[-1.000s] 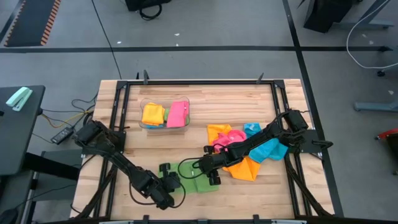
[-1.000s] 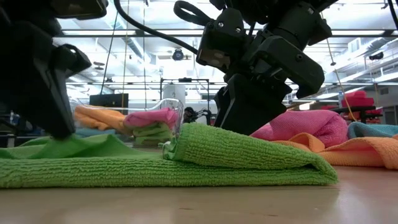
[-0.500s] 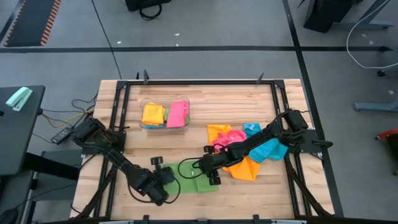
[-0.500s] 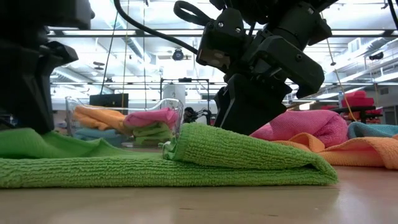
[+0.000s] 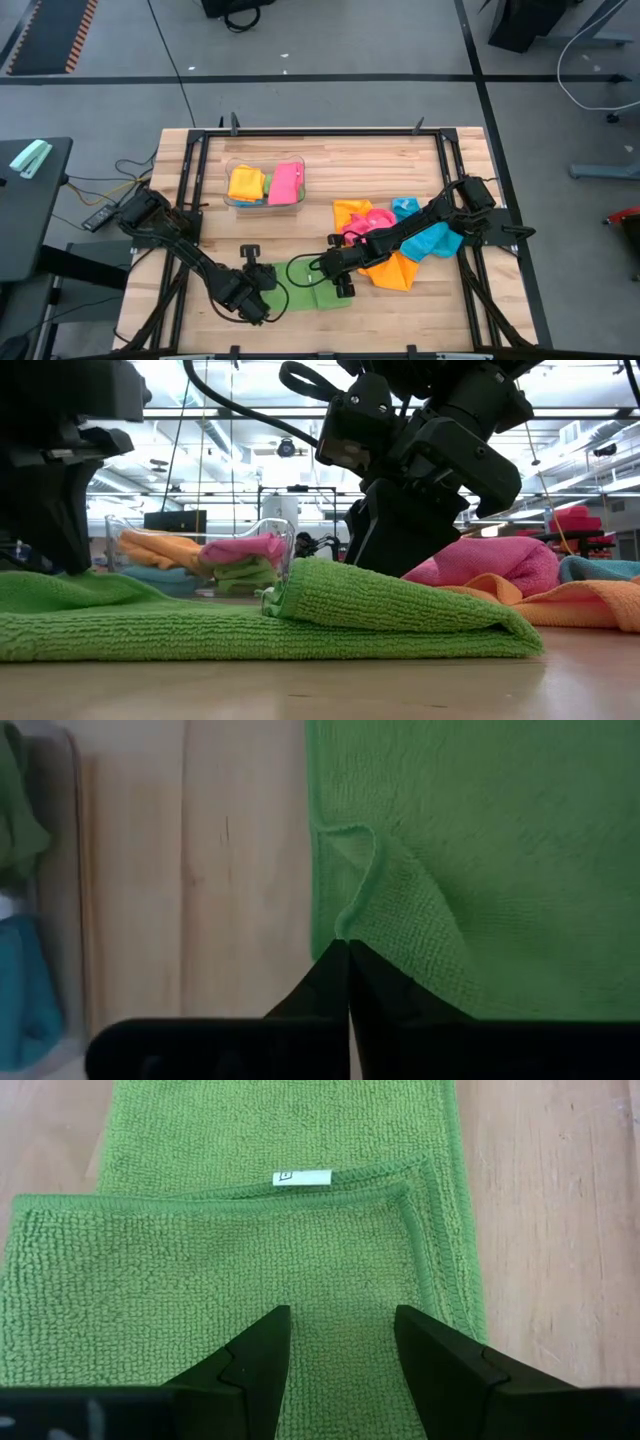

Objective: Fold microfiber towels
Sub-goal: Fold the green microfiber towel

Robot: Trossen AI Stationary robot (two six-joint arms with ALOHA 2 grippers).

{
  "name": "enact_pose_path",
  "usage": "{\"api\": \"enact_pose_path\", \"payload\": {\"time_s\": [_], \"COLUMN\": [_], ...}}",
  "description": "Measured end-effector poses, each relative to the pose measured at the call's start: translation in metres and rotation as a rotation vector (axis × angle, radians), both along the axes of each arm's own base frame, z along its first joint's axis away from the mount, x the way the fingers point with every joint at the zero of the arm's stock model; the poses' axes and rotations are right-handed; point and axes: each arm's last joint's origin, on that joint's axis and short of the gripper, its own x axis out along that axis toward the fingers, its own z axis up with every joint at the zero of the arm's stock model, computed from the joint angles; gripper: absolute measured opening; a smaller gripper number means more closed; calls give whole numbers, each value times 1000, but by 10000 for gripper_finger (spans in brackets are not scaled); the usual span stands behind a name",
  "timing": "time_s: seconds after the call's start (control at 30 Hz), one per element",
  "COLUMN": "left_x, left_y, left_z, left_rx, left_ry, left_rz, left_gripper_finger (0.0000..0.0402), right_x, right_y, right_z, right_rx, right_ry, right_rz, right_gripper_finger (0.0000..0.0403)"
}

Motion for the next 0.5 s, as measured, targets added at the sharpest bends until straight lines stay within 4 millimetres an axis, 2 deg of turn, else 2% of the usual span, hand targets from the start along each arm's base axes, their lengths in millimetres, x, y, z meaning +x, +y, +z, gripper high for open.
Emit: {"api": "enact_pose_path", "payload": {"time_s": [0.23,0.5], "left_x": [-3,-3], "left_y": [5,4], "left_z": [0,-1], "left_rx": [36,-35], "left_ry": [42,71], "left_rz": [19,53], "left_gripper_finger": [15,10], "right_x": [0,0], "right_y": [0,0], "right_z": [0,0], "right_rx": [1,3], "right_ry": [0,1], "right_rz": [-1,-4], "right_gripper_finger": [190,190]}}
